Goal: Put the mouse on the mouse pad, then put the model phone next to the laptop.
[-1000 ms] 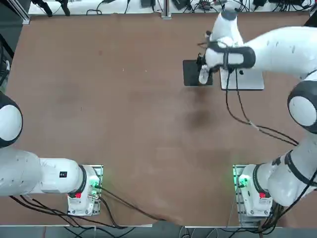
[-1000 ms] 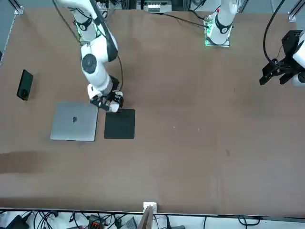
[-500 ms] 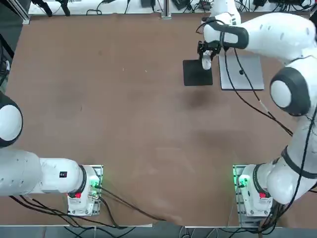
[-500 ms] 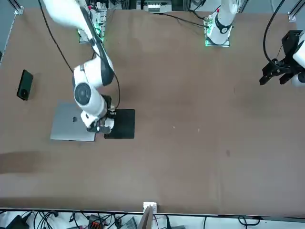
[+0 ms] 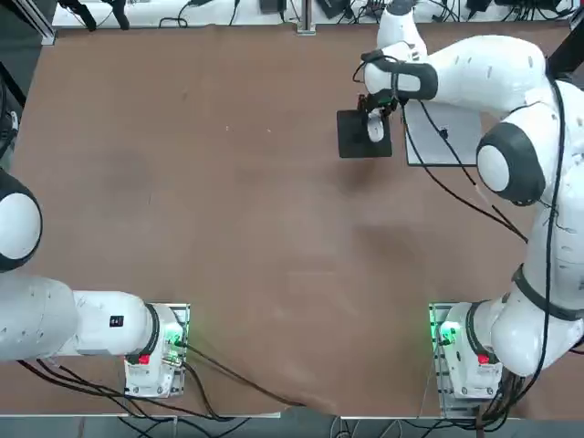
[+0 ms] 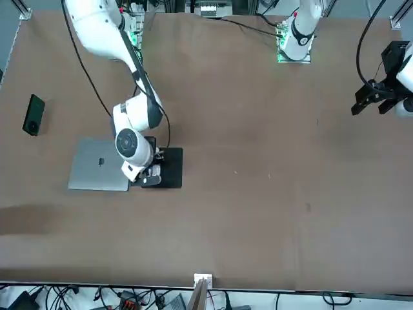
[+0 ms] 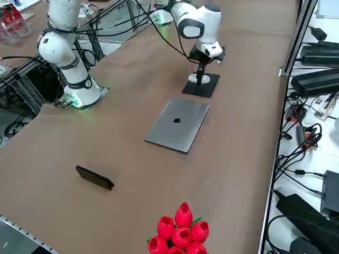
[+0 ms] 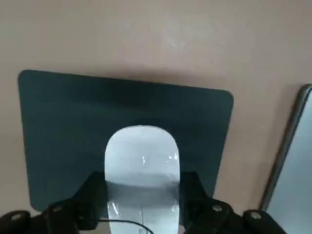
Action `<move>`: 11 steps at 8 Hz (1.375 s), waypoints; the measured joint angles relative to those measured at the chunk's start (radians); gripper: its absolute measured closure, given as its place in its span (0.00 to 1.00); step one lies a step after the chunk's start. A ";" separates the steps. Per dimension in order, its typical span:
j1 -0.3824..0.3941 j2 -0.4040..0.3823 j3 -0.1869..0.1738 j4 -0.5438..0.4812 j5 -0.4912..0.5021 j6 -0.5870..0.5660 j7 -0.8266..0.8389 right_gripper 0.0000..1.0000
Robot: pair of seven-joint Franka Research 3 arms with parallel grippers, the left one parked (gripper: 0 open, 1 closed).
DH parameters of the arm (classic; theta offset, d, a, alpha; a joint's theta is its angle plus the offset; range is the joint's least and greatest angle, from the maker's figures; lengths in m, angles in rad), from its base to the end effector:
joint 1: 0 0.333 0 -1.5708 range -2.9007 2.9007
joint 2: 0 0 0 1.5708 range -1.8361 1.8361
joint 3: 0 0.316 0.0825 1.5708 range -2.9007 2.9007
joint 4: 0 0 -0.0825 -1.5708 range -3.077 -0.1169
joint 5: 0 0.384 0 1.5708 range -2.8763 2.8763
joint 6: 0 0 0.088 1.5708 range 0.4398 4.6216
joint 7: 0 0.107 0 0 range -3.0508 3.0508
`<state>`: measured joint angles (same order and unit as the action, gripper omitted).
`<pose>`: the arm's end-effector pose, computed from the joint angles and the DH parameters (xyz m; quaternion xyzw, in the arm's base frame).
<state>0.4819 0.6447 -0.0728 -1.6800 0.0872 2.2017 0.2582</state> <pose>0.6086 0.2722 0.2172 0.9967 0.0534 -0.0606 0.0090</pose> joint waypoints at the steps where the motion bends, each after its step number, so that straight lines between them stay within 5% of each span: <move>1: 0.000 0.009 0.000 0.001 0.000 0.021 0.010 0.22; 8: 0.000 0.049 0.000 0.006 0.000 0.105 0.029 0.21; 10: 0.000 0.048 0.001 0.014 0.000 0.106 0.031 0.00; 11: 0.000 0.046 0.001 0.022 0.001 0.106 0.034 0.00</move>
<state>0.4819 0.6908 -0.0720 -1.6584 0.0880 2.3076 0.2921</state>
